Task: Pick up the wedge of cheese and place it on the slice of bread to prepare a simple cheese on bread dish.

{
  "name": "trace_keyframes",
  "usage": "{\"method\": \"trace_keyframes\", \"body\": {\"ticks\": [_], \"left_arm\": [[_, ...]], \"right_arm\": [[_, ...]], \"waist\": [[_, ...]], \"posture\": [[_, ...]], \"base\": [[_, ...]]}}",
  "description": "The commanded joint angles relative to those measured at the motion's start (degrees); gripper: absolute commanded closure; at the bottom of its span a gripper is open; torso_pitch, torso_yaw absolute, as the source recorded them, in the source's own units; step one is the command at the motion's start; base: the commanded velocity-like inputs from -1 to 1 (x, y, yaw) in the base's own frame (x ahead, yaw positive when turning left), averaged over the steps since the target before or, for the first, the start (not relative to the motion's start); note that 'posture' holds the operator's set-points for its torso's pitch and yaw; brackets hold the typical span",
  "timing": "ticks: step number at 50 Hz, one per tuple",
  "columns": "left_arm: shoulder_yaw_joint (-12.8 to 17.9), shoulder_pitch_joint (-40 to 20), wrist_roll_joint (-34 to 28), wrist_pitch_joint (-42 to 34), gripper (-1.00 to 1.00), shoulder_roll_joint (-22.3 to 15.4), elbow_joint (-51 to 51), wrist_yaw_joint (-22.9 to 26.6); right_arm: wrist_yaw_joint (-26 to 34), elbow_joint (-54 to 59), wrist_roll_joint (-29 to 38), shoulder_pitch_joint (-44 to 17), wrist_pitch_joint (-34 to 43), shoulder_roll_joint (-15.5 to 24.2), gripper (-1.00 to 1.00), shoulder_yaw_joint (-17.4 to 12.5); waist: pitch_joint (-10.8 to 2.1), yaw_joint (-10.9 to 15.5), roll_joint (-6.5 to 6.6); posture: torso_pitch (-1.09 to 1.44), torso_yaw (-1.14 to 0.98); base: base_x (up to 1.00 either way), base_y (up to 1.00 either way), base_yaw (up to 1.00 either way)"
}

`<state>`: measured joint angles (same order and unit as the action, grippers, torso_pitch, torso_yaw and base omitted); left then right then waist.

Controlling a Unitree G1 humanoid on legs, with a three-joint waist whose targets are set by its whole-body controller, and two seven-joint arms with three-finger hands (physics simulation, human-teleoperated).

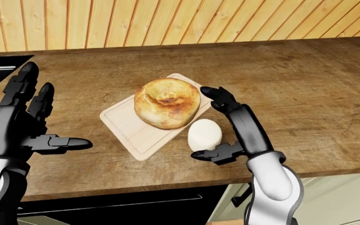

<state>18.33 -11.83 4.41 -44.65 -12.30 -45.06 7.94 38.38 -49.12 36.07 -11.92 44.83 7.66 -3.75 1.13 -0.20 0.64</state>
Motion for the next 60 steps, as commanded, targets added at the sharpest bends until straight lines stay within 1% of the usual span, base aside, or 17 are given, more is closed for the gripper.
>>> {"method": "trace_keyframes", "body": {"ticks": [1, 6, 10, 12, 17, 23, 25, 28, 31, 40, 46, 52, 54, 55, 58, 59, 60], "left_arm": [[0.4, -0.9, -0.2, 1.7, -1.00, -0.5, -1.9, -0.1], [-0.4, -1.1, -0.6, 2.0, -1.00, -0.2, -1.5, -0.3], [-0.1, -1.1, -0.8, 2.2, -1.00, -0.3, -1.2, -0.2], [-0.4, -1.0, -0.9, 2.3, -1.00, -0.1, -1.2, -0.2], [0.4, -0.6, -0.6, 1.8, -1.00, -0.2, -2.1, 0.1], [0.6, -0.4, -0.6, 2.2, -1.00, -0.2, -1.8, 0.2], [0.6, -0.3, -0.6, 2.2, -1.00, -0.2, -1.9, 0.2], [0.6, -0.6, -0.8, 2.1, -1.00, -0.3, -1.7, 0.1], [0.5, -0.9, -0.9, 2.1, -1.00, -0.4, -1.4, 0.1], [0.2, -1.7, -0.9, 2.1, -1.00, -0.5, -0.6, -0.2], [0.3, -1.5, -0.6, 2.1, -1.00, -0.6, -0.7, -0.2], [0.4, -1.4, -0.5, 2.2, -1.00, -0.6, -0.8, -0.2], [0.4, -1.4, -0.4, 2.0, -1.00, -0.7, -1.0, -0.1], [0.4, -1.4, -0.4, 2.0, -1.00, -0.7, -1.0, -0.1], [0.1, -1.0, -0.6, 2.6, -1.00, -0.5, -0.6, -0.1], [0.1, -1.0, -0.6, 2.6, -1.00, -0.5, -0.6, -0.1], [0.1, -1.1, -0.6, 2.4, -1.00, -0.4, -0.8, -0.1]], "right_arm": [[-0.6, -1.7, 0.0, -1.0, -1.3, 0.3, -0.46, -0.3], [-0.6, -1.9, -0.2, -0.2, -1.8, 0.0, -0.32, 0.1], [-0.8, -1.7, -0.7, 0.8, -2.7, -0.2, -0.23, -0.2], [-1.0, -1.8, -0.7, 1.4, -2.9, -0.3, -0.22, -0.2], [-1.4, -1.8, -1.3, 2.9, -3.9, -0.5, -0.21, -0.9], [-1.6, -2.1, -1.4, 3.7, -4.2, -0.7, -0.15, -0.7], [-1.4, -2.1, -1.3, 3.6, -4.1, -0.6, -0.13, -0.6], [-0.4, -3.3, -0.6, 2.8, -2.7, -0.4, 0.03, -0.3], [-0.5, -3.0, -0.5, 2.6, -2.8, -0.5, 0.11, -0.1], [0.6, -3.2, 0.7, 0.8, -1.5, -0.1, 0.22, 0.2], [3.9, -4.4, 3.0, -3.3, 1.8, 1.4, 0.29, 0.4], [8.3, -3.2, 6.4, -12.0, 6.3, 3.7, 0.32, 0.7], [8.9, -1.7, 6.8, -14.8, 6.7, 4.1, 0.33, 0.7], [9.0, -1.6, 6.9, -14.9, 6.8, 4.1, 0.33, 0.7], [9.0, 3.2, 6.4, -21.4, 7.1, 4.9, 0.34, 0.4], [9.0, 3.4, 6.4, -21.6, 7.1, 4.9, 0.34, 0.4], [8.3, 5.9, 5.6, -24.0, 6.5, 4.9, 0.34, 0.5]], "waist": [[-1.01, 0.0, 0.07], [-0.93, 0.1, 0.04], [-0.91, 0.0, 0.01], [-0.87, 0.0, -0.01], [-0.80, 0.0, -0.02], [-0.72, 0.0, -0.01], [-0.76, 0.0, -0.01], [-0.72, 0.0, -0.02], [-0.67, 0.1, -0.02], [-0.67, 0.1, 0.00], [-0.67, 0.1, 0.04], [-0.56, 0.0, 0.10], [-0.53, 0.0, 0.13], [-0.49, 0.0, 0.15], [-0.45, 0.0, 0.22], [-0.44, -0.1, 0.28], [-0.46, -0.1, 0.32]], "posture": [[0.00, 0.00], [0.00, 0.00], [0.00, 0.00], [0.00, 0.00], [0.00, 0.00], [0.00, 0.00], [0.00, 0.00], [0.00, 0.00], [0.00, 0.00], [0.00, 0.00], [0.00, 0.00], [0.00, 0.00], [0.00, 0.00], [0.00, 0.00], [0.00, 0.00], [0.00, 0.00], [0.00, 0.00]], "base": [[0.00, 0.00, 0.00], [0.00, 0.00, 0.00], [0.00, 0.00, 0.00], [0.00, 0.00, 0.00], [0.00, 0.00, 0.00], [0.00, 0.00, 0.00], [0.00, 0.00, 0.00], [0.00, 0.00, 0.00], [0.00, 0.00, 0.00], [0.00, 0.00, 0.00], [0.00, 0.00, 0.00], [0.00, 0.00, 0.00], [0.00, 0.00, 0.00], [0.00, 0.00, 0.00], [0.00, 0.00, 0.00], [0.00, 0.00, 0.00], [0.00, 0.00, 0.00]]}}
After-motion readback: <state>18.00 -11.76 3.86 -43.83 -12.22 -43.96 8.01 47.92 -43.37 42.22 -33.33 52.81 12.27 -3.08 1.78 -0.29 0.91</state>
